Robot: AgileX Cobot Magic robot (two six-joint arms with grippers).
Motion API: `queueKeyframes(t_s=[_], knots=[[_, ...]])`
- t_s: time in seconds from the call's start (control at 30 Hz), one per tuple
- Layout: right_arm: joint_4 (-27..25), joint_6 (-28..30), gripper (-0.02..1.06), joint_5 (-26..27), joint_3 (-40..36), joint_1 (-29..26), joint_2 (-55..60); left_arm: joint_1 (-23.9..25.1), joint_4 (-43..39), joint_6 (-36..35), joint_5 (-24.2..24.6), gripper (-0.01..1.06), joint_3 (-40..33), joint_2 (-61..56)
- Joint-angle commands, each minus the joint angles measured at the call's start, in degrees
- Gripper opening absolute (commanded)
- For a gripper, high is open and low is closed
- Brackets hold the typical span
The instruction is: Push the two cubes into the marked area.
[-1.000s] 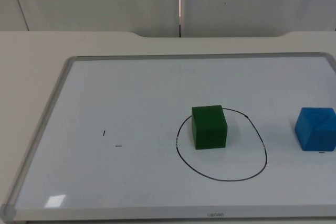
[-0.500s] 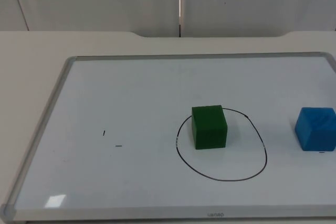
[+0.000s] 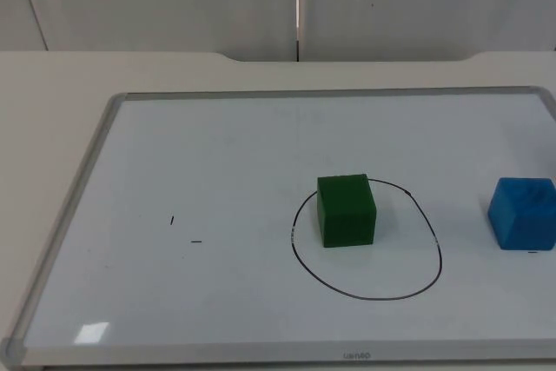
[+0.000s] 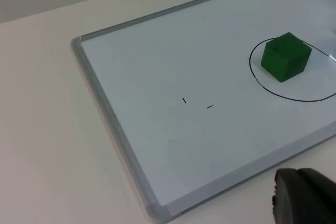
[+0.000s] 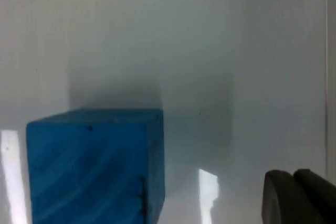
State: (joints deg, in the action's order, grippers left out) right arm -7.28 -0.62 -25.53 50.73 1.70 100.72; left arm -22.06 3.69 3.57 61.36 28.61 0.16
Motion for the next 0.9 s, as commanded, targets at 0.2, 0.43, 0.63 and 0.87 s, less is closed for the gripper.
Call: queueKeyframes(t_s=[0.2, 0.43, 0.63, 0.87], knots=[[-0.81, -0.01, 0.03, 6.06, 0.23, 0.23, 2.88, 0.16, -0.30, -0.36, 0.21, 0.00, -0.28, -0.16], [-2.21, -0.01, 0.03, 9.00, 0.23, 0.23, 5.63, 0.16, -0.30, -0.36, 0.21, 0.00, -0.28, -0.16], [-2.53, -0.01, 0.03, 8.77, 0.23, 0.23, 5.63, 0.16, -0.30, -0.36, 0.21, 0.00, -0.28, -0.16], [-4.65, 0.62, 0.03, 8.13, 0.23, 3.54, 5.63, 0.16, -0.30, -0.36, 0.21, 0.00, -0.28, -0.16]])
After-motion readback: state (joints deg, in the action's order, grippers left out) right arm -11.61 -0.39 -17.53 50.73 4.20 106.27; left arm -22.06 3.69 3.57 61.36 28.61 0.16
